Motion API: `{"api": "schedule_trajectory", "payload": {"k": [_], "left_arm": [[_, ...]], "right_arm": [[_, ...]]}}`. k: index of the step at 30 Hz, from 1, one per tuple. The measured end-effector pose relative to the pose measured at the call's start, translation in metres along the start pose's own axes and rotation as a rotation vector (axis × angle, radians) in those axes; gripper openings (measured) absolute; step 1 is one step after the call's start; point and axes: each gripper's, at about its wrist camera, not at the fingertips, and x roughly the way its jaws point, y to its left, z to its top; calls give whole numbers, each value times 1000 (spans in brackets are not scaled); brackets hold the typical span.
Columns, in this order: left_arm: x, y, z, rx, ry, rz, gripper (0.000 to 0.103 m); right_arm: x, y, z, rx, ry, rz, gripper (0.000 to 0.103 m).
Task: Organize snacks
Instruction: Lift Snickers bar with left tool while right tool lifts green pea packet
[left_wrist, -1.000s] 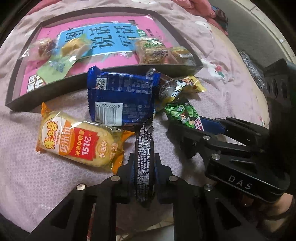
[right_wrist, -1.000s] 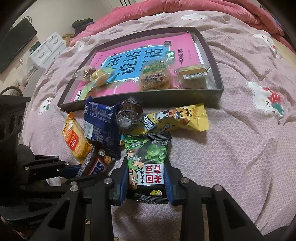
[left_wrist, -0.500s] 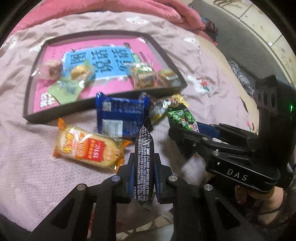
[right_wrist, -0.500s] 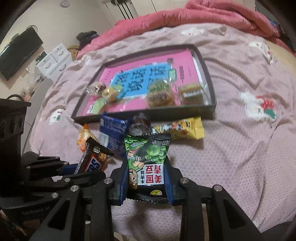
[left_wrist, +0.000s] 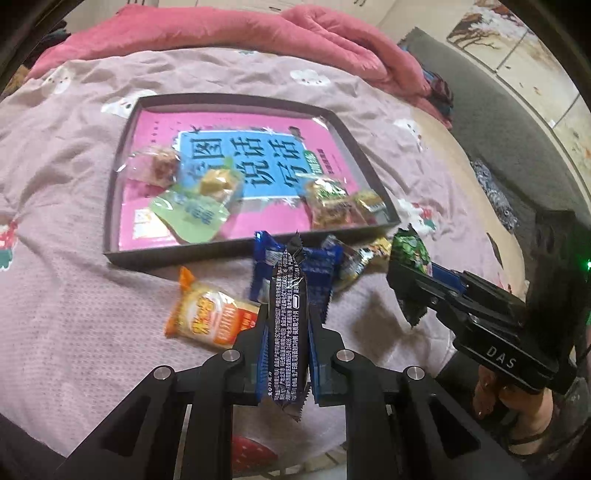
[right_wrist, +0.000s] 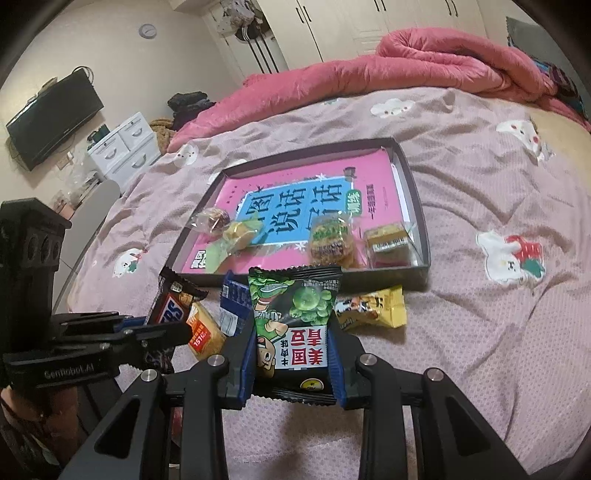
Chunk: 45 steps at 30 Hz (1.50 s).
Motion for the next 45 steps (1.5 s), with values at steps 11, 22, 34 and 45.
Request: {"api": "schedule_trajectory", "payload": {"k": [11, 22, 34, 45], "left_arm": [[-10, 12, 7, -21, -62, 28, 17], [-14, 27, 15, -50, -104, 43, 17], [-12, 41, 24, -89, -113, 39, 17], [-7, 54, 36, -115, -125, 56, 17]], "right_arm": [[-1, -1, 5, -4, -33, -4, 33], [-2, -1, 11, -19, -60, -17, 33], [2, -7, 19, -13, -80, -24, 33], [5, -16, 32, 12, -97, -41, 33]]}}
